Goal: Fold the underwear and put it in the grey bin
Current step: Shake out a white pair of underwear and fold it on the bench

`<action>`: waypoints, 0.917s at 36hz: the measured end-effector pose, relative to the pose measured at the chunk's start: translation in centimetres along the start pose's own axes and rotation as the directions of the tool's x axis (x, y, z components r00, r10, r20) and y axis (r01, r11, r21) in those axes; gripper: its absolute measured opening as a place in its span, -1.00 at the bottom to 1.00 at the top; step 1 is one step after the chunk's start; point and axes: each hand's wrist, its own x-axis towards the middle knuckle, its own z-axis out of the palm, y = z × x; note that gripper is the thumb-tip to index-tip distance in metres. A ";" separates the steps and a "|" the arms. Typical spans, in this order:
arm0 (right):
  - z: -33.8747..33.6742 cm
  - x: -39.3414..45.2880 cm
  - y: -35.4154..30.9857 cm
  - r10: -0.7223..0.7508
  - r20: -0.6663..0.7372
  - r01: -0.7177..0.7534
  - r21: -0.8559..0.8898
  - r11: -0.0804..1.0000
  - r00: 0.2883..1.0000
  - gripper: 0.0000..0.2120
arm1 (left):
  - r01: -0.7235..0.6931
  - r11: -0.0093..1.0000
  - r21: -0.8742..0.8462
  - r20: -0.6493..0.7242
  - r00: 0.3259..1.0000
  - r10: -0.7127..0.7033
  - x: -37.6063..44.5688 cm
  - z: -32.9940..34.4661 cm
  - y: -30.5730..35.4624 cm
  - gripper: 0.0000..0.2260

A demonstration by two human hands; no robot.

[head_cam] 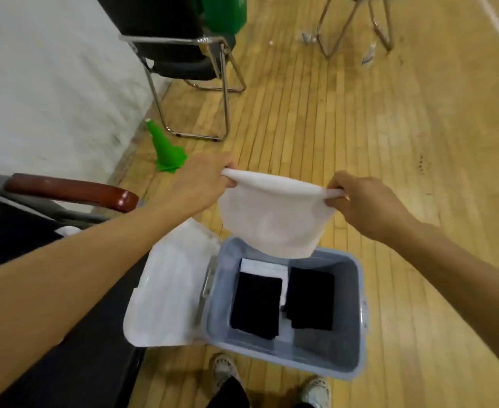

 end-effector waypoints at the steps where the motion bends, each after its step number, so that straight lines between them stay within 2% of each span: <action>1: 2.5 0.2 1.7 0.017 0.020 -0.017 0.001 1.000 1.000 -0.96 | 0.009 1.000 -0.001 0.031 0.999 -0.009 0.3 3.2 -0.8 -0.91; 4: 8.7 0.0 5.7 0.081 0.101 -0.082 0.007 0.997 0.992 -0.98 | 0.033 0.999 -0.028 0.134 0.991 -0.029 -0.2 10.7 -3.2 -0.98; 8: 17.9 0.4 11.2 0.134 0.151 -0.135 -0.004 0.991 0.979 -0.98 | 0.010 0.997 -0.074 0.190 0.982 0.004 -0.2 21.1 -6.9 -0.95; 13: 27.9 -1.1 18.2 0.171 0.189 -0.162 -0.064 0.985 0.967 -0.89 | -0.117 0.992 -0.049 0.184 0.975 0.124 -1.0 32.5 -8.9 -0.92; 15: 31.4 -2.3 20.5 0.193 0.236 -0.176 -0.092 0.980 0.953 -0.87 | -0.174 0.984 -0.026 0.226 0.958 0.176 -1.6 36.6 -9.7 -0.93; 18: 36.3 -4.5 23.3 0.240 0.293 -0.206 -0.141 0.968 0.925 -0.88 | -0.210 0.978 -0.022 0.281 0.937 0.207 -3.5 42.9 -11.0 -0.83; 20: 39.3 -6.3 24.7 0.289 0.362 -0.232 -0.193 0.953 0.886 -0.86 | -0.258 0.966 -0.009 0.349 0.905 0.245 -5.1 46.7 -11.4 -0.80; 24: 42.7 -10.5 25.2 0.346 0.568 -0.244 -0.250 0.937 0.747 -0.86 | -0.248 0.968 -0.033 0.535 0.814 0.227 -9.8 50.9 -11.6 -0.87; 26: 43.5 -12.4 25.4 0.358 0.669 -0.274 -0.232 0.933 0.652 -0.80 | -0.242 0.970 0.008 0.630 0.754 0.183 -12.3 51.9 -11.2 -0.83; 28: 43.7 -13.3 25.3 0.357 0.716 -0.305 -0.208 0.929 0.600 -0.73 | -0.185 0.983 0.013 0.668 0.732 0.129 -13.8 52.5 -10.9 -0.81; 33: 44.5 -11.6 25.6 0.454 0.677 -0.377 -0.271 0.886 0.579 -0.76 | -0.079 0.997 0.028 0.690 0.723 0.038 -13.0 55.7 -10.4 -0.78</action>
